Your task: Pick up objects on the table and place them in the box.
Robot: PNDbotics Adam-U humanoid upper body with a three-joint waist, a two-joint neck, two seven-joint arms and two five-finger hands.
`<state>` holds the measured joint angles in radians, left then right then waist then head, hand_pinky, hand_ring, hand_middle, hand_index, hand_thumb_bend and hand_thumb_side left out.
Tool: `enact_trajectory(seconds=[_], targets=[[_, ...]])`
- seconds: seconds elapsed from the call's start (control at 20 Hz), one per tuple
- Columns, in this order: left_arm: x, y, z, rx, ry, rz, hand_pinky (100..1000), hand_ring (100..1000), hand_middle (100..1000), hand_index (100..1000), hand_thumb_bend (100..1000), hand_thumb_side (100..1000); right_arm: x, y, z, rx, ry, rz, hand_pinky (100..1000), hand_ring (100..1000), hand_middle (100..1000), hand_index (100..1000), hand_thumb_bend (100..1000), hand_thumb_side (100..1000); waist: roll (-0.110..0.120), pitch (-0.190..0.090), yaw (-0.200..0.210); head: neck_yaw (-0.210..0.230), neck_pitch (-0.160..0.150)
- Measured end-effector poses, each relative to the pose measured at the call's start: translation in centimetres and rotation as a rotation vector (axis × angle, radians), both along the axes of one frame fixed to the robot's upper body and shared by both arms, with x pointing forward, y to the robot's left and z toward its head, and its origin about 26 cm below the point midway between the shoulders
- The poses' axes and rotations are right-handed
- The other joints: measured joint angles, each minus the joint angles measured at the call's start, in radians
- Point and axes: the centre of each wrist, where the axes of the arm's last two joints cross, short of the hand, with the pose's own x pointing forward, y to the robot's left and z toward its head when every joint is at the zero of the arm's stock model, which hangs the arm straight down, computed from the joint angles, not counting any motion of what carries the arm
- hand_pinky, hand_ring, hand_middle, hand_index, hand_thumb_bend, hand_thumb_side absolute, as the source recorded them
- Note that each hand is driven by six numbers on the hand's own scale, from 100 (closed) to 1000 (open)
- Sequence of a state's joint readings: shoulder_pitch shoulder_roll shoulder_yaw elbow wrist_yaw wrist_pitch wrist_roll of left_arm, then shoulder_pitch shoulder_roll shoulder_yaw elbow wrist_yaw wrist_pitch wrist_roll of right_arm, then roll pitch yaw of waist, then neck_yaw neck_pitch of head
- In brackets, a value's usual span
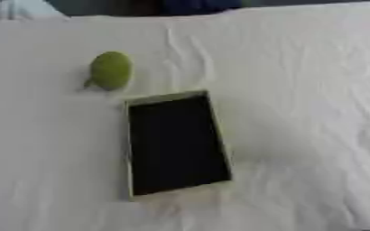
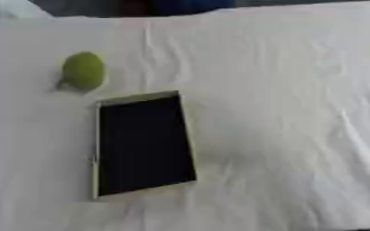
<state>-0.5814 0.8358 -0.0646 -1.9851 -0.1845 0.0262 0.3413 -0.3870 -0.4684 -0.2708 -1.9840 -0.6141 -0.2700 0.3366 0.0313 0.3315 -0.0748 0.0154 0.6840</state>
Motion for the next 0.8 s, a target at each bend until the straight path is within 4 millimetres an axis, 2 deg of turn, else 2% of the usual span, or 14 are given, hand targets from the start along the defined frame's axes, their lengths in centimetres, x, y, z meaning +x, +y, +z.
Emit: enact_trajectory(seconds=[0.55,0.8], targets=[[0.01,0.09,-0.20,-0.029,-0.014,-0.001,674,691,656,824,308,266,0.00,0.00,0.00,0.000,0.000,0.000,849,697,627,812,100,542,0.000,0.000,0.000,0.001,0.000],[0.03,-0.23,0.00,-0.011,0.013,0.006,686,702,667,832,308,298,0.00,0.00,-0.01,-0.002,0.001,0.001,849,697,626,812,100,543,0.002,0.000,-0.001,0.004,0.000]])
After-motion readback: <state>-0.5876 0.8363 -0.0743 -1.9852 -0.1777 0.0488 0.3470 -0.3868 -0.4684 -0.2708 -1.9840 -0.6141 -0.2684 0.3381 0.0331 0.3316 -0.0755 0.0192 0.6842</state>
